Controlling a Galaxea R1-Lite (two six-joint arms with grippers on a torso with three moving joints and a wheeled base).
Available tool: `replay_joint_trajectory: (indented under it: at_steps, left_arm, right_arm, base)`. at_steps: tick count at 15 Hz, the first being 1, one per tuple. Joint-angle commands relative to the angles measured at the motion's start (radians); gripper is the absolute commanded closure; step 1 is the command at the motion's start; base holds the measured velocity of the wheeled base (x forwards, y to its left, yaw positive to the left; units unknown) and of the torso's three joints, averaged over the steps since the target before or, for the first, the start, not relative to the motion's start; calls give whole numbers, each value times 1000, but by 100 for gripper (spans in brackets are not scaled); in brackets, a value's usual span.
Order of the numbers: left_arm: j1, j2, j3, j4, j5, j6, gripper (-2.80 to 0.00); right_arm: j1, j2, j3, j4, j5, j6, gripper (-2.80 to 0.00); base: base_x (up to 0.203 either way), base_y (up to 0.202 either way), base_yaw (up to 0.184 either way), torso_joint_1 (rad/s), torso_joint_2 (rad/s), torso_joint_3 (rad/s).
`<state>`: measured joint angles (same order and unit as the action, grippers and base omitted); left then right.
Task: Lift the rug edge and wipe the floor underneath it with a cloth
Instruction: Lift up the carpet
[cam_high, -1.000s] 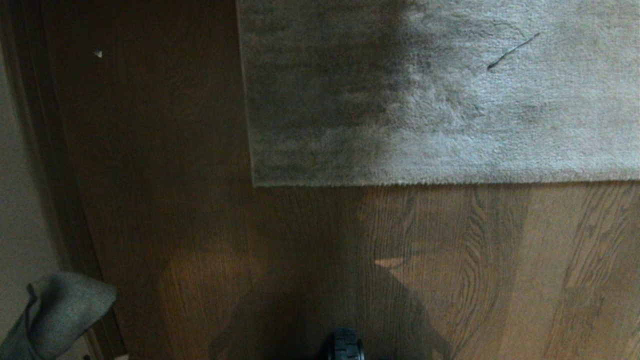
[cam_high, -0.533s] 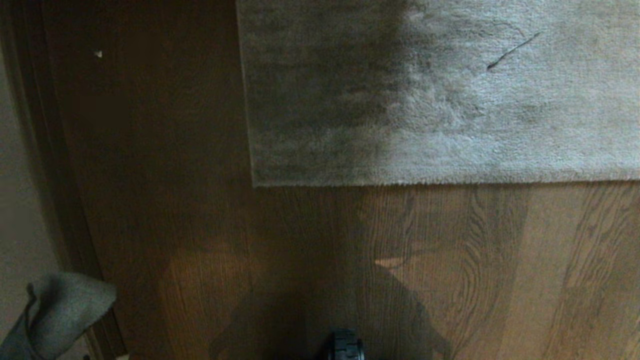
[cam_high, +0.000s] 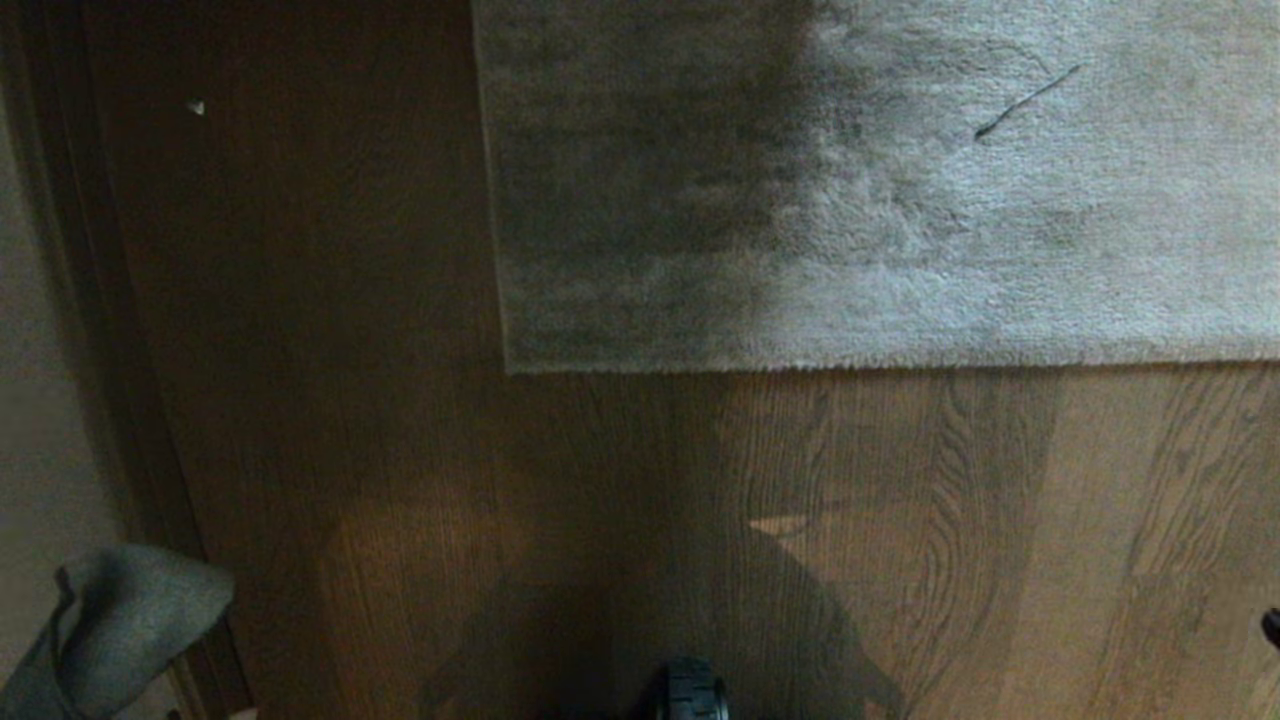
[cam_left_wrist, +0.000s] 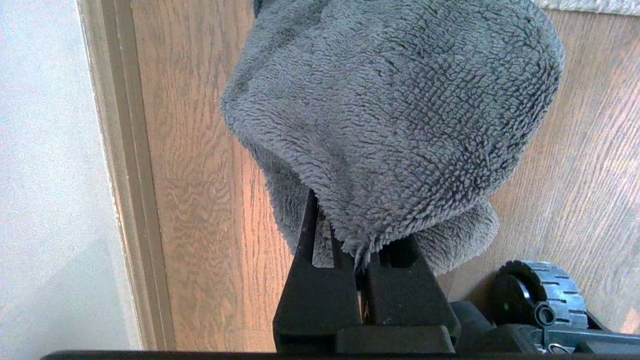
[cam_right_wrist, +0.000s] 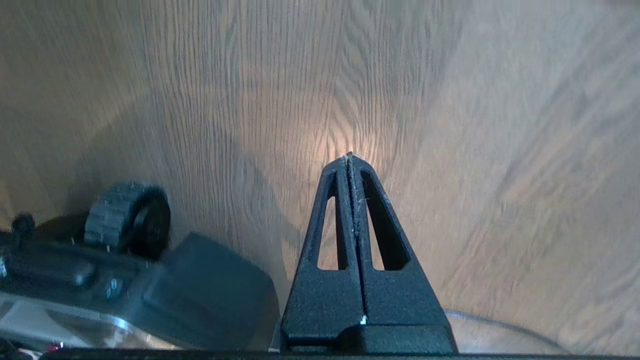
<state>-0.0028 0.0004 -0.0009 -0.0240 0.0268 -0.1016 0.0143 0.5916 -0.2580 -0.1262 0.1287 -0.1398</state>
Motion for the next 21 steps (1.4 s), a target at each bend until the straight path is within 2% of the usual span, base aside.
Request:
replay_joint_trajectory:
  at_steps: [1,3,4,7,9,10,13,16,18,19,20,21]
  left_arm:
    - [0,0,0,-1,1,-1,0]
    - [0,0,-1,-1,1,-1,0]
    - [0,0,1,-1,1,-1,0]
    - [0,0,1,-1,1,-1,0]
    - [0,0,0,-1,1,-1,0]
    - [1,0,-1,-1,1,-1,0]
    - [0,0,1,-1,1,-1,0]
    - [0,0,-1,-1,1,-1,0]
    - [0,0,-1,-1,1,-1,0]
    - [0,0,-1,-1,1,-1,0]
    - [1,0,-1,-1,1,-1,0]
    - [0,0,1,-1,1,-1,0]
  right_arm:
    - [5,245,-39,-95,16,-2,0]
    - [43,408,-47,-233,52,10,0]
    - [97,491,-48,-312,64,45,0]
    - [317,734,-54,-597,78,238,0]
    - [392,859,-56,-766,74,365,0]
    - [427,905,-58,-838,46,460,0]
    - [525,1020,-77,-882,-181,625,0]
    - [674,1123,-184,-865,-468,758,0]
    - [765,1185,-251,-839,-619,803,0]
    - [783,1203,-275,-837,-660,808,0]
    - [786,1206,-290,-834,-673,807,-280]
    - [786,1208,-296,-834,-679,800,-280]
  base:
    - [0,0,0,0,0,0]
    - [0,0,0,0,0,0]
    - [0,0,0,0,0,0]
    - [0,0,0,0,0,0]
    - [0,0,0,0,0,0]
    - [0,0,0,0,0,0]
    - [0,0,0,0,0,0]
    - [0,0,0,0,0,0]
    - [0,0,0,0,0,0]
    - [0,0,0,0,0,0]
    - [0,0,0,0,0,0]
    - [0,0,0,0,0,0]
